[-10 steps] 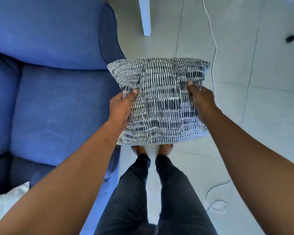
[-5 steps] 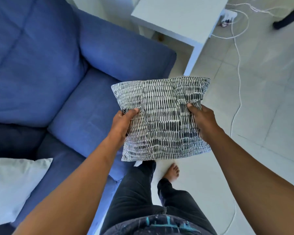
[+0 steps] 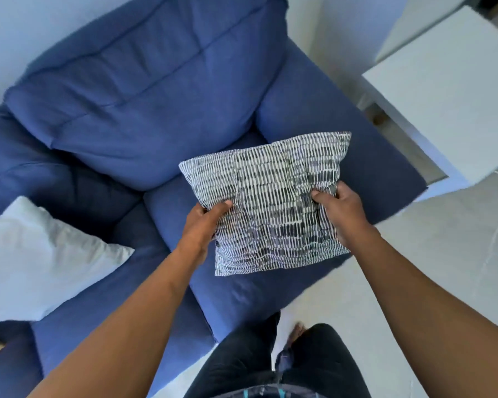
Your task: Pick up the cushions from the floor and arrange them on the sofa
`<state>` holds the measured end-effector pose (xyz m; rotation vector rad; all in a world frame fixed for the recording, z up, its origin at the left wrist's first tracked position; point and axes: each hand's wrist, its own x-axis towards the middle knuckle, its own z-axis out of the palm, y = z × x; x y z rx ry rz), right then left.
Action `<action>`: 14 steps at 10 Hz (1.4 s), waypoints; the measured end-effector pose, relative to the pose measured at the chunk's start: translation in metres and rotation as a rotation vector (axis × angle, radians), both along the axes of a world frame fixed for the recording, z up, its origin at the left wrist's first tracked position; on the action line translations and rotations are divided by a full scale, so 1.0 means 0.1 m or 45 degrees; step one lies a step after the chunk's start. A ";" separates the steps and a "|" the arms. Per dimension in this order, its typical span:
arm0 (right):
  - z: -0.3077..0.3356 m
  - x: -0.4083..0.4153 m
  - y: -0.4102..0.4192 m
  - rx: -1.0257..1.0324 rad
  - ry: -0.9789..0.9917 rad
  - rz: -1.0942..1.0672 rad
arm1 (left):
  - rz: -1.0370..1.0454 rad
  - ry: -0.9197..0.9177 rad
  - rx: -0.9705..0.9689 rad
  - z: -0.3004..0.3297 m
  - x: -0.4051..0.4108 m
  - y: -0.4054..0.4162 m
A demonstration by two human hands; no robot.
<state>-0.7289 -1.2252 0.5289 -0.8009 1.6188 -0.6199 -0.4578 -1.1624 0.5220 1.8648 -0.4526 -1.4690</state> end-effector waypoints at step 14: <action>-0.46 1.77 -2.71 -0.092 0.173 0.595 | 0.667 -0.367 -0.001 -0.23 1.68 -1.10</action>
